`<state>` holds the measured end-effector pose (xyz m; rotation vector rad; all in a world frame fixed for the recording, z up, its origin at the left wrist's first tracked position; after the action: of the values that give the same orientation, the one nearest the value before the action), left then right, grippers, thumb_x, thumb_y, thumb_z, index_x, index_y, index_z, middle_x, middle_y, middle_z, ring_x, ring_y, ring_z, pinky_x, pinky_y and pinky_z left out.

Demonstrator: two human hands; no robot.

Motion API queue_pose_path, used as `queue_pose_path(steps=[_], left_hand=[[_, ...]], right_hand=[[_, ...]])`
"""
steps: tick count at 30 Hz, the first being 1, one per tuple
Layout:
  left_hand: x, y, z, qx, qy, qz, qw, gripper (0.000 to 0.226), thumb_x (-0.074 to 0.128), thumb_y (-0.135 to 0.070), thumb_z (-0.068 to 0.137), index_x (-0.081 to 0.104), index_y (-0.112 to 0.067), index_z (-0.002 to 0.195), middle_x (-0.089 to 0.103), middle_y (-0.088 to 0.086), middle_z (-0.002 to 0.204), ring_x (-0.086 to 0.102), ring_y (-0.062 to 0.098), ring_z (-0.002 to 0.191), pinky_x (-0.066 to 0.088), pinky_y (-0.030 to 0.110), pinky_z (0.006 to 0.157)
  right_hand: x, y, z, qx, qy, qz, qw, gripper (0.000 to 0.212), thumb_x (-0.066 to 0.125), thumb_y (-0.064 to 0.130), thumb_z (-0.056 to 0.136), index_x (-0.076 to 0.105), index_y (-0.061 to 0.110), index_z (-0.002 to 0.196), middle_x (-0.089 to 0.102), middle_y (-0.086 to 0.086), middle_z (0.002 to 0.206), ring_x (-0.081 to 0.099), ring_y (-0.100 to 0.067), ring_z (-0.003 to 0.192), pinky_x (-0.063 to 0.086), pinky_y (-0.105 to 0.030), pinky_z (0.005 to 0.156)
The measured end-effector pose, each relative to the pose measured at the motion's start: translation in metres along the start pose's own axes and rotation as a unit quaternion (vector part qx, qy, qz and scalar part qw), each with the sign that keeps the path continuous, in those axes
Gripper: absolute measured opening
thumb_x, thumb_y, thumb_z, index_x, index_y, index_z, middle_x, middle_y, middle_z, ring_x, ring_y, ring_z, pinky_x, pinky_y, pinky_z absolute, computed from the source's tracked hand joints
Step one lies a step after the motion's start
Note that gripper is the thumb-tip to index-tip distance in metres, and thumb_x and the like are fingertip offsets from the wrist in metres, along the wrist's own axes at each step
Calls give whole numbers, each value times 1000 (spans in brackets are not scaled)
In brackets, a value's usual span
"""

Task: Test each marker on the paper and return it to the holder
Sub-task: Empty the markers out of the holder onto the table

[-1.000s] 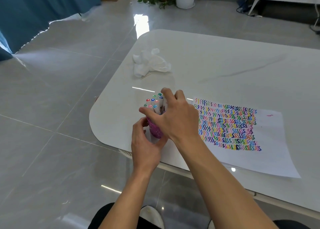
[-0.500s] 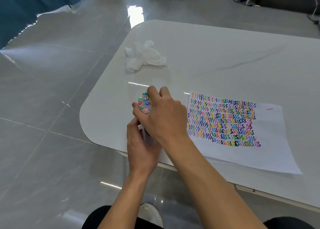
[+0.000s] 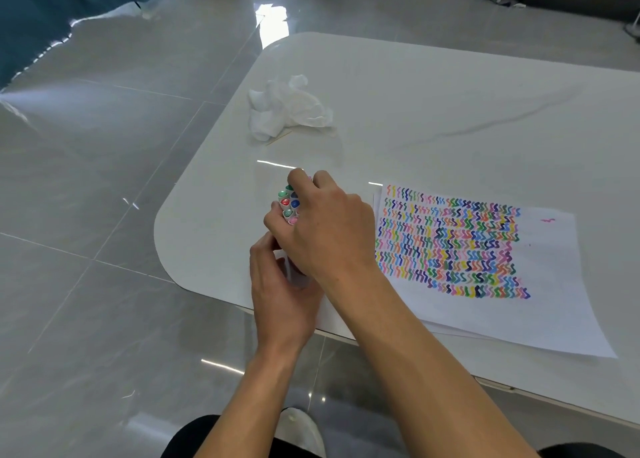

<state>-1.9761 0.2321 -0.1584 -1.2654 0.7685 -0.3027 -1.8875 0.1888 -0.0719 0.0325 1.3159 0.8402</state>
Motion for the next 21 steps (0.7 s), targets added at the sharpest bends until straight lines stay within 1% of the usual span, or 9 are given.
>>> queue_pose_path(steps=[3,6,7,10,12,14,17,20,21], left_hand=[[-2,-3,1,10,-4,4,1000,68,64,-58,65,48,-30,125,56,-13,118,64,16,99,49,10,70],[-3,-4,2,20,-7,13,1000,69,64,-60,65,47,-33,126,55,-15,121,64,16,104,54,22,77],[-3,-5,2,18,-8,15,1000,71,64,-62,64,46,-35,127,54,-17,122,64,16,105,55,23,78],[-4,-6,2,14,-8,15,1000,75,64,-67,63,45,-36,128,53,-18,124,64,17,106,58,27,81],[-5,-7,2,12,-7,12,1000,75,66,-68,63,45,-37,129,53,-18,124,63,17,107,60,31,82],[-5,-7,2,12,-5,7,1000,76,67,-68,63,46,-37,129,53,-20,125,62,16,109,59,31,83],[-5,-5,3,14,0,9,1000,76,70,-64,62,46,-38,130,51,-24,124,61,14,111,58,26,82],[-4,-4,3,18,3,11,1000,78,72,-62,61,46,-38,131,50,-25,123,60,13,111,56,18,81],[-4,-4,3,19,3,10,1000,78,71,-62,61,46,-38,131,50,-25,123,60,13,111,56,17,82]], right_hand=[[-1,-1,1,-2,-1,11,1000,32,64,44,87,66,21,109,57,1,86,43,-26,57,32,-30,58],[-2,-3,2,-4,-7,19,1000,31,65,44,85,67,22,107,47,7,81,46,-24,58,33,-28,57],[-2,-3,2,-3,-8,20,1000,31,65,44,85,67,22,106,45,8,81,47,-24,58,34,-28,57],[-2,-4,1,-1,-15,20,1000,30,67,44,84,67,22,105,44,8,83,47,-23,57,36,-27,56],[-2,-5,1,1,-22,17,1000,29,67,44,84,68,22,103,47,3,88,44,-23,54,34,-26,55],[-4,-6,2,4,-23,15,1000,28,67,44,84,68,22,101,51,-3,96,43,-25,51,34,-26,52],[-5,-8,5,10,-11,16,1000,29,65,45,85,65,21,101,51,-5,105,46,-28,52,38,-28,52],[-2,-9,6,-3,-9,4,1000,31,63,43,87,64,18,106,55,-4,103,43,-28,55,30,-28,54],[-2,-8,6,-10,-11,2,1000,32,63,42,87,64,17,106,56,-3,101,43,-28,56,29,-28,55]])
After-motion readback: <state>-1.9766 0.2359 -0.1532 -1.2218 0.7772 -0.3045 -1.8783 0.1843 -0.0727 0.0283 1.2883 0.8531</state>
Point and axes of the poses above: each hand's wrist, its own z-axis towards the middle knuckle, its own x-axis out of the palm, y = z × x, the point moved 3 cm from there along z, towards the middle knuckle
